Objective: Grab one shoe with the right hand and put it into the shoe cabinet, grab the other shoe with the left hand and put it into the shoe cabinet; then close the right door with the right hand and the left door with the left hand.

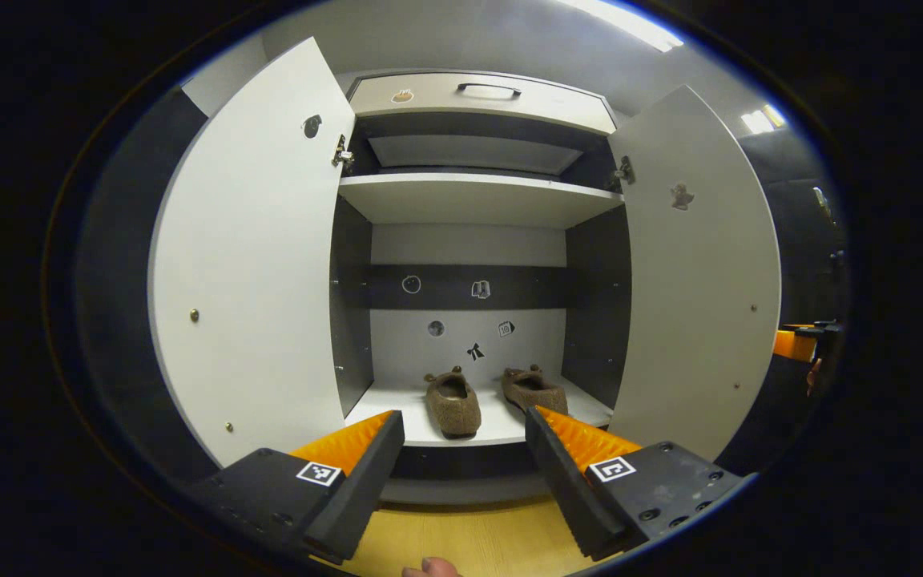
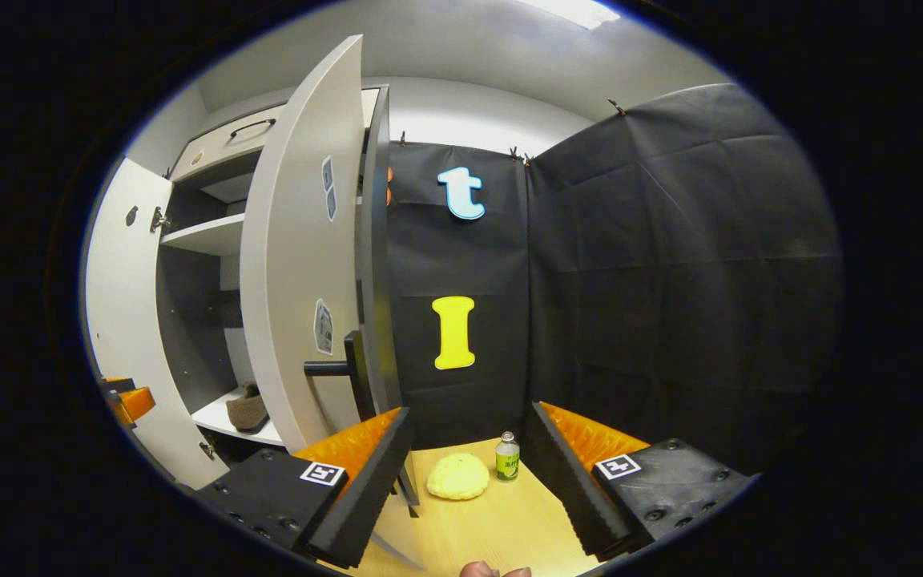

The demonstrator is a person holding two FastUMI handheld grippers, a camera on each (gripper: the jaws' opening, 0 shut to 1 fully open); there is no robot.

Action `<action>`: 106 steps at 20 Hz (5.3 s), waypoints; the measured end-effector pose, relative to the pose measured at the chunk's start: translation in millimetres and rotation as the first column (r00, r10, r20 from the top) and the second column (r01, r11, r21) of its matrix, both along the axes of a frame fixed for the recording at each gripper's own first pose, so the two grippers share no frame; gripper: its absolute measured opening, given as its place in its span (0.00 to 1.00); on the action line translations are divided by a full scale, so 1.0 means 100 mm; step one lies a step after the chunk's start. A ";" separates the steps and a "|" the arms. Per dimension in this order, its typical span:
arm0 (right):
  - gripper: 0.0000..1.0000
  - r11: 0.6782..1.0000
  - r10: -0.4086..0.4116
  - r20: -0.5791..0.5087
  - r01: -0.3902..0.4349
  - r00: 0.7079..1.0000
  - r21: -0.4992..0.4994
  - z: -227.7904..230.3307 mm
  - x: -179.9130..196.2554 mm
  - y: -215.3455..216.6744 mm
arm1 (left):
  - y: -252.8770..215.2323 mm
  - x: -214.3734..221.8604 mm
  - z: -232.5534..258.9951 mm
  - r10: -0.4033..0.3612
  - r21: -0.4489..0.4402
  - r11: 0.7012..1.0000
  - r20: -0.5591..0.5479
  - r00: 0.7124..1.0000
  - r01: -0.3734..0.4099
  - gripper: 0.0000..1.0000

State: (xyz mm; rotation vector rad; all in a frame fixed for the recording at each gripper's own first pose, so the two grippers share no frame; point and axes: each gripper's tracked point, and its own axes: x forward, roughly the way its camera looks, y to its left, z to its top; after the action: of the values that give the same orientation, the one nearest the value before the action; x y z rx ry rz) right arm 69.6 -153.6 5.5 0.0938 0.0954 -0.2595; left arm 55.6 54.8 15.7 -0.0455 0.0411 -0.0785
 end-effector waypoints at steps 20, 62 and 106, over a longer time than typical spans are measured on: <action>0.98 0.981 0.172 0.029 -0.174 0.985 0.085 -0.07 0.23 1.57 | 0.59 -0.71 -0.18 0.022 0.021 1.000 -0.009 1.000 -0.021 0.96; 0.98 0.904 0.418 -0.005 -0.416 0.908 0.097 -0.26 0.19 2.91 | 2.47 -0.26 -0.19 0.312 0.018 0.950 -0.033 0.949 -0.312 0.91; 0.98 0.927 0.372 0.001 -0.371 0.928 0.051 -0.08 0.17 2.41 | 0.47 0.96 0.02 0.047 -0.024 0.999 0.017 0.999 -0.047 0.95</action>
State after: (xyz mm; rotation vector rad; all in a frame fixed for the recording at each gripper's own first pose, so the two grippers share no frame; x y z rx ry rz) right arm 86.5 87.3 -2.5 0.1229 0.1260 0.1227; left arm 151.9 101.4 18.0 -0.0696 0.0213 -0.0322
